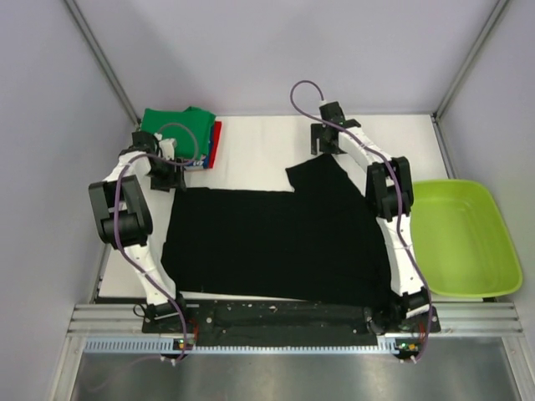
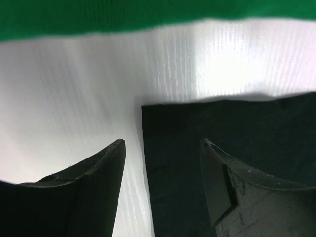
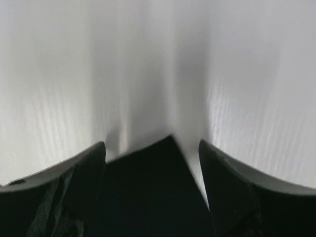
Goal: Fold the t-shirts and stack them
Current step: Grap the side of the flattened tshirt furthest away from the robot with both arms, then fold the other side of the tshirt into a rectangle
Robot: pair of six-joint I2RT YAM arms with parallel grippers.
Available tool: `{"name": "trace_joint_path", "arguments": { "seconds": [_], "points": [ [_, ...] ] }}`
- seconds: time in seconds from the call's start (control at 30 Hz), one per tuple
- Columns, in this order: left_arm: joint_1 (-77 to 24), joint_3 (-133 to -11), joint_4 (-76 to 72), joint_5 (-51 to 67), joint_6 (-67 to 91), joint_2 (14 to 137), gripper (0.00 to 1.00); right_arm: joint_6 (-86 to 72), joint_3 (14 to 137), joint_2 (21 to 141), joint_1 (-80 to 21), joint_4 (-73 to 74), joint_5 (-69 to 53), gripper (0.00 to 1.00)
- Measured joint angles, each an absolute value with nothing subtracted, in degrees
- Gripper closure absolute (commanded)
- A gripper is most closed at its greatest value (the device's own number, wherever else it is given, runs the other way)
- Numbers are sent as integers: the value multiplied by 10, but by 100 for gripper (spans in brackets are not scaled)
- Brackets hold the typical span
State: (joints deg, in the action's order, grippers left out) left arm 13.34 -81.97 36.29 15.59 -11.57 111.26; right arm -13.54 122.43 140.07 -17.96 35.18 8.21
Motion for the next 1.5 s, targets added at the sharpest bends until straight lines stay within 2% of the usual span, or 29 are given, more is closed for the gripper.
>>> {"name": "trace_joint_path", "arguments": {
  "seconds": [0.1,0.2,0.27,0.33,0.37,0.5,0.57,0.67,0.73,0.77,1.03,1.5],
  "points": [
    [133,-843,367,160,-120,1148,34,-142,1240,1418,-176,350,93,31],
    [134,-874,379,166,-130,1178,33,-157,1241,1419,-173,349,91,42],
    [134,-889,378,171,-137,1189,34,-163,1240,1419,-173,347,88,54],
    [134,-900,383,176,-143,1197,35,-165,1235,1419,-171,342,86,74],
    [134,-906,386,180,-149,1201,35,-166,1233,1419,-171,338,84,81],
    [134,-915,395,194,-158,1207,41,-166,1227,1417,-167,328,51,100],
    [134,-915,407,203,-166,1207,44,-166,1218,1411,-166,324,31,100],
    [134,-915,420,210,-173,1207,57,-167,1200,1399,-166,329,7,100],
    [134,-915,434,217,-181,1207,82,-167,1189,1390,-167,339,-9,100],
    [134,-915,441,220,-182,1207,100,-167,1183,1385,-167,343,-17,100],
    [134,-901,462,248,-213,1188,100,-160,1083,1281,-167,364,-53,100],
    [134,-773,526,284,-407,939,100,-181,648,782,-168,404,-97,100]
  ]
}}
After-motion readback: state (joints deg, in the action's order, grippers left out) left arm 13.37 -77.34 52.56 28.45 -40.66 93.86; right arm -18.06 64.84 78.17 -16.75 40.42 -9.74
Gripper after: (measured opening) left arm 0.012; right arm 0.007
